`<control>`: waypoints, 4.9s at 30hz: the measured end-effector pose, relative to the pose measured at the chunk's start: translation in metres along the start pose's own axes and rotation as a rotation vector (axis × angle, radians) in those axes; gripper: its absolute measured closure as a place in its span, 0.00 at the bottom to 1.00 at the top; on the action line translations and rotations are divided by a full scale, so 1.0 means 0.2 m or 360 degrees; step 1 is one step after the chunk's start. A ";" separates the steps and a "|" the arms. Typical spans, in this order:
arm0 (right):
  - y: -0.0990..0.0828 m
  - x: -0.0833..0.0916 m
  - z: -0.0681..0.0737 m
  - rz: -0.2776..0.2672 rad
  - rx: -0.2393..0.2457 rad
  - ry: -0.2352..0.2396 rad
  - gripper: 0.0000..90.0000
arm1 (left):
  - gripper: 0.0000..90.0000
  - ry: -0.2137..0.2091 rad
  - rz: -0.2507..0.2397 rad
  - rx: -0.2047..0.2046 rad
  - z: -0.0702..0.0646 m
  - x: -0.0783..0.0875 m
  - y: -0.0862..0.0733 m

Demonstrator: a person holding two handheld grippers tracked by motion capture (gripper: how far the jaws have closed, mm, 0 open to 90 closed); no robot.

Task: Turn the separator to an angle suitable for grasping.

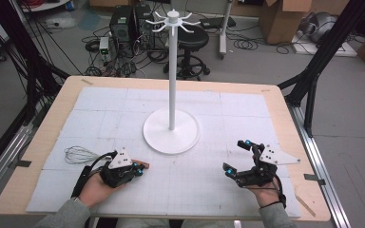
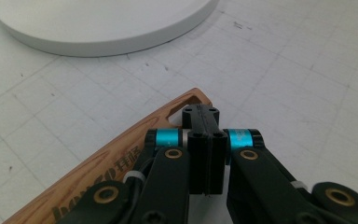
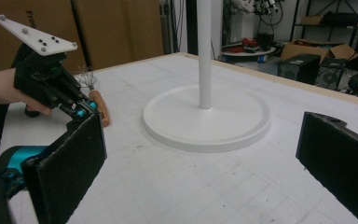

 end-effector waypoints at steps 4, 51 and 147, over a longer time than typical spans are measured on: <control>0.00 0.00 0.00 -0.0002 0.0007 0.0002 0.01 | 1.00 0.0018 0.0000 0.0022 0.01 -0.02 0.01; -0.01 -0.01 0.00 0.0012 0.0000 0.0016 0.01 | 1.00 0.0294 0.0154 0.0302 0.59 0.36 -0.11; 0.00 -0.01 0.01 -0.0002 -0.0011 0.0028 0.01 | 0.88 0.0046 -0.0018 0.0094 0.36 0.60 -0.05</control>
Point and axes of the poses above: each handheld gripper's, and its own axes: x roughly backward along the jaws, y roughly out of its top, z roughly to its left, the point moved 5 cm from there along -x, roughly forward along the jaws, and after that the axes turned 3 degrees about -z, right-handed, at the moved point
